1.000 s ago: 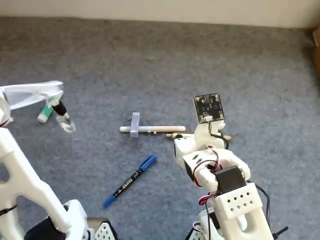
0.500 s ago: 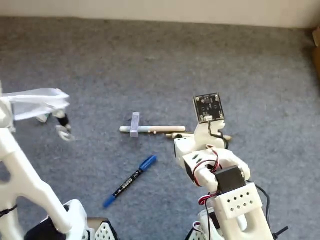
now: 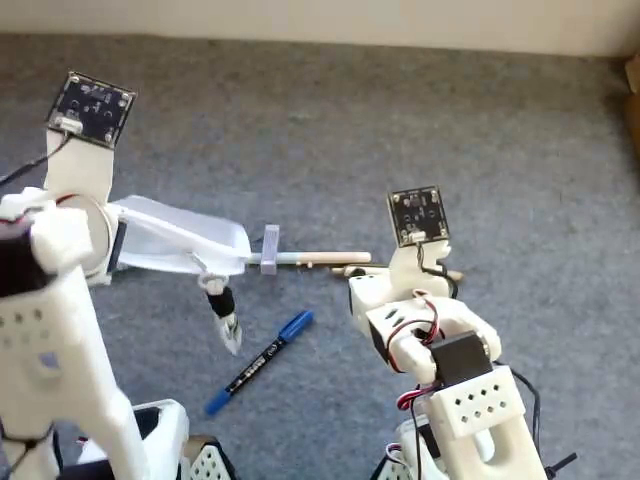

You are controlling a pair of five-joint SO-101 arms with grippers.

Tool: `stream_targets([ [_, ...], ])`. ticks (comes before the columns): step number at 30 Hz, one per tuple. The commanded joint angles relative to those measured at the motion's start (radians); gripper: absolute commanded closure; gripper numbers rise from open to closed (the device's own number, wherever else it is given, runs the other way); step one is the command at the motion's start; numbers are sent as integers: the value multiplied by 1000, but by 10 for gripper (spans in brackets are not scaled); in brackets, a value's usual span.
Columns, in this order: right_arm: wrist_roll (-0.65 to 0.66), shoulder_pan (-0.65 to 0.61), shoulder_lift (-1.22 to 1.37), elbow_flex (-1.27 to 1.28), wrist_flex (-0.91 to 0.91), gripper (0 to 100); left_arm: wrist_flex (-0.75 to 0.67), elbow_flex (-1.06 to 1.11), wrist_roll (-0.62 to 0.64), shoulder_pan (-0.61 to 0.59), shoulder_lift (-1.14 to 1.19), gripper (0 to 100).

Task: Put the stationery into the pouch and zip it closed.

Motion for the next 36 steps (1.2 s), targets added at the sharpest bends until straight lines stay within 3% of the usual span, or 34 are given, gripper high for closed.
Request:
stream_targets([
  [1,-2,13,-25,-10,-28,644,9,-73,20,-12,-101,994],
  [13,-2,13,-25,-10,-28,644,0,-143,-35,-403,-113,994],
  [19,-2,13,-25,-10,-28,644,-146,-30,-43,-565,-113,994],
  [23,-2,13,-25,-10,-28,644,-226,130,-124,-581,-113,994],
  [28,-2,13,-22,-10,-28,644,-213,200,-222,-584,-114,994],
  [33,0,12,-21,-10,-28,644,-8,154,-295,-503,-116,994],
  [36,0,12,-21,-10,-28,644,15,179,-284,-450,-159,994],
])
